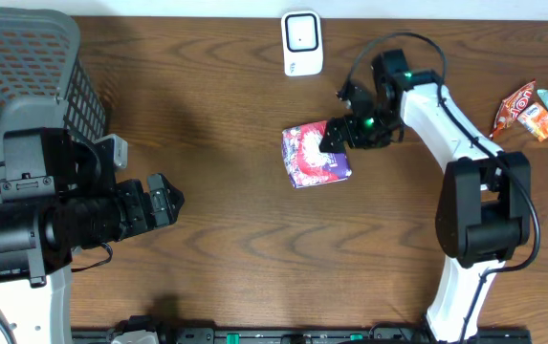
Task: Scan the item barcode
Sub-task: 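Raise the purple pouch up to the scanner window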
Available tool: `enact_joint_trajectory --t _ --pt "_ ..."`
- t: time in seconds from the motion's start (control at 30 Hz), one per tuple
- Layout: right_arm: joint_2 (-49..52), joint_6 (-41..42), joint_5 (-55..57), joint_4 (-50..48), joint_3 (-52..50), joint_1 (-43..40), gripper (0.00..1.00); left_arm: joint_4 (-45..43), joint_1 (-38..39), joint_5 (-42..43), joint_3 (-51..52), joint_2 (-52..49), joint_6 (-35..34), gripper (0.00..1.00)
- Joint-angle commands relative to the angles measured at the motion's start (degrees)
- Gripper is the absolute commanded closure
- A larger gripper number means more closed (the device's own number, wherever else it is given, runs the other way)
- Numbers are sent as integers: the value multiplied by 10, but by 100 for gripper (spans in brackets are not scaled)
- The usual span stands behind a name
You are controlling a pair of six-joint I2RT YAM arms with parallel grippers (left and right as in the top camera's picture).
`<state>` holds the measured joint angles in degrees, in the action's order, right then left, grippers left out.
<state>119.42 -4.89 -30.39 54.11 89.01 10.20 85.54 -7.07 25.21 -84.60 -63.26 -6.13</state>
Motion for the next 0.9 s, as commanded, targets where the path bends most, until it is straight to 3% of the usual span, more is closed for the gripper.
enact_joint_trajectory --t 0.0,0.1,0.23,0.3,0.4,0.7,0.87 --pt "-15 11 -77 -35 -48 -2 18 1 -2 2 1 -1 3 2" --pt "-15 34 -77 -62 -77 4 32 1 -2 2 1 -1 3 2" --pt "-15 62 -77 -81 -92 9 68 1 -2 3 1 -1 3 2" --pt "-16 94 -76 -92 -90 9 74 1 -2 2 1 -1 3 2" --pt "-16 149 -77 -94 -71 6 96 1 -2 2 1 -1 3 2" --pt "-17 221 -76 -87 69 6 99 1 -2 2 1 -1 3 2" --pt "-17 297 -40 -198 107 7 99 1 -2 2 1 -1 3 2"
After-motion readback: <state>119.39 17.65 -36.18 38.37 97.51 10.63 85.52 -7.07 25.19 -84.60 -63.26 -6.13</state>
